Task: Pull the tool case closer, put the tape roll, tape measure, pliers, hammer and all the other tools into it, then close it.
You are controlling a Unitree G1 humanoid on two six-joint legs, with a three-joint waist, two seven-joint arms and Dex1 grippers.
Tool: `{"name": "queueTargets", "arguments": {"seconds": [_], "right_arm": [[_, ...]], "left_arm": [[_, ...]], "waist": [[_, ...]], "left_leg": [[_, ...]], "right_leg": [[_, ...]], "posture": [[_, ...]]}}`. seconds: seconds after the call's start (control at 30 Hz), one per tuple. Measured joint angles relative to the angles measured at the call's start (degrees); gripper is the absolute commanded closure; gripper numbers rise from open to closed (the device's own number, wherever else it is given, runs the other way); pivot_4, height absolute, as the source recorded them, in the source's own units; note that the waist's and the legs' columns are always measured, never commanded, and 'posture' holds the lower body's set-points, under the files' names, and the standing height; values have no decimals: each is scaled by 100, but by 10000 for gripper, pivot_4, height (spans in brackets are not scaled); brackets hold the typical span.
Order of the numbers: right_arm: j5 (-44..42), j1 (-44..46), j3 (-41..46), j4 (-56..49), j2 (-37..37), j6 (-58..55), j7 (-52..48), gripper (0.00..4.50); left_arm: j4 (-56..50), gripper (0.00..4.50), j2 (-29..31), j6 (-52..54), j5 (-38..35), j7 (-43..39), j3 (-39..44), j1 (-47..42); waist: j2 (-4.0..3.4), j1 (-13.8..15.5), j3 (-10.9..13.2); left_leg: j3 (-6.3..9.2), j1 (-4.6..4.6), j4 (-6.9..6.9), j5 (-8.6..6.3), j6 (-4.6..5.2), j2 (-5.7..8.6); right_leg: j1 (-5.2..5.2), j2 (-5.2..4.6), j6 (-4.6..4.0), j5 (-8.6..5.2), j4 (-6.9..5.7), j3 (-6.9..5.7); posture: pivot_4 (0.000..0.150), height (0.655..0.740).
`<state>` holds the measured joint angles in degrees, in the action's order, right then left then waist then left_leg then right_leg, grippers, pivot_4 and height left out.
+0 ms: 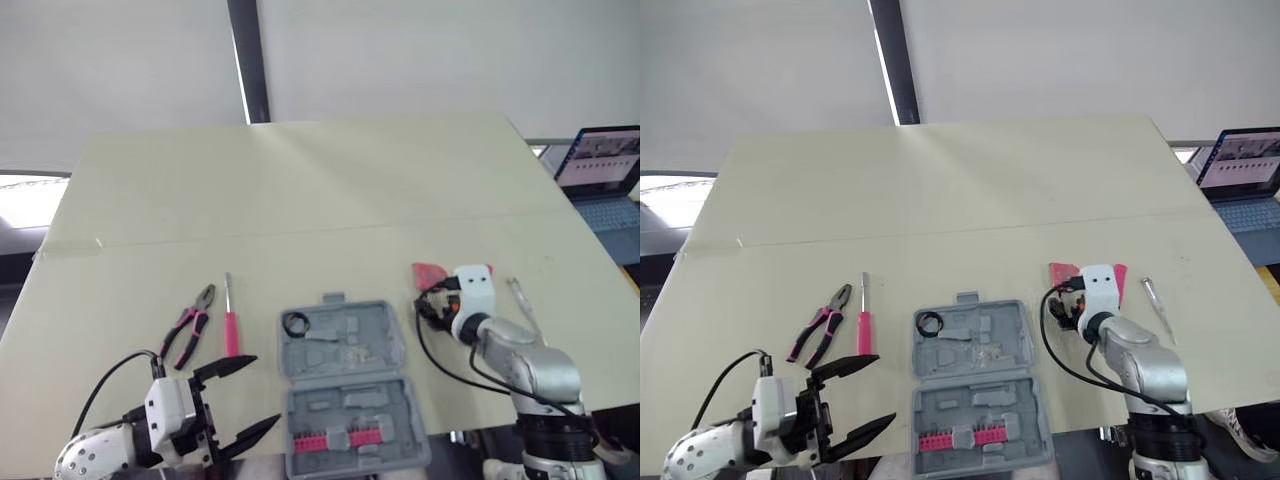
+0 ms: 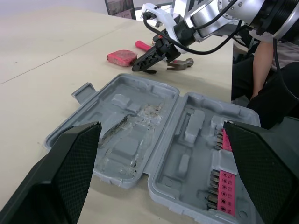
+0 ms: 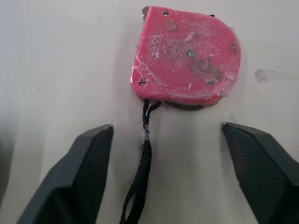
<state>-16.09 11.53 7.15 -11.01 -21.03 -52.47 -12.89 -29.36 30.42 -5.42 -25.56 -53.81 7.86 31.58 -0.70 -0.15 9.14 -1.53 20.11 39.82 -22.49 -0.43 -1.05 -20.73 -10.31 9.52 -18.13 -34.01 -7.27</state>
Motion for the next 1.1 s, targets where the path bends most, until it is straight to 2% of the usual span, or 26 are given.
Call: {"name": "queueTargets", "arguments": {"seconds": [0.17, 0.2, 0.63, 0.83, 1.1], "right_arm": [[84, 44, -56, 11, 66, 14, -4, 43205], [84, 58, -73, 14, 84, 15, -9, 44184], [133, 50, -202, 0, 48, 71, -100, 44184], [-101, -558, -206, -863, -194, -464, -311, 44184], [-499, -1543, 73, -2144, -367, -1369, -374, 44184]], "left_arm": [[-322, 0, 112, 344, -2, 215, -6, -76], [-365, 0, 120, 378, -3, 241, -6, -82], [-457, 0, 147, 649, -47, 417, 1, -156], [-584, 0, 354, 832, -117, 349, -16, -252], [-572, 0, 471, 1124, -243, 230, -166, -835]], "waist": [[-1, 0, 0], [-1, -1, 1], [-2, -2, 1], [-3, 41, 2], [-7, 96, 4]], "left_leg": [[0, 0, -3, 0, 0, 0], [0, 0, -5, 0, 0, 0], [-1, 0, -9, 0, -1, 0], [3, 3, -9, 0, -1, 2], [3, 2, -11, 0, -2, 2]], "right_leg": [[-1, 0, 0, 0, 1, 0], [-1, 0, 0, 0, 1, 0], [-2, 0, 0, 0, 4, 0], [1, 0, 0, 0, 9, -1], [0, 0, 0, 0, 10, 0]], "posture": [[1500, 7373], [1500, 7373], [1500, 7373], [1500, 7373], [1500, 7373]]}}
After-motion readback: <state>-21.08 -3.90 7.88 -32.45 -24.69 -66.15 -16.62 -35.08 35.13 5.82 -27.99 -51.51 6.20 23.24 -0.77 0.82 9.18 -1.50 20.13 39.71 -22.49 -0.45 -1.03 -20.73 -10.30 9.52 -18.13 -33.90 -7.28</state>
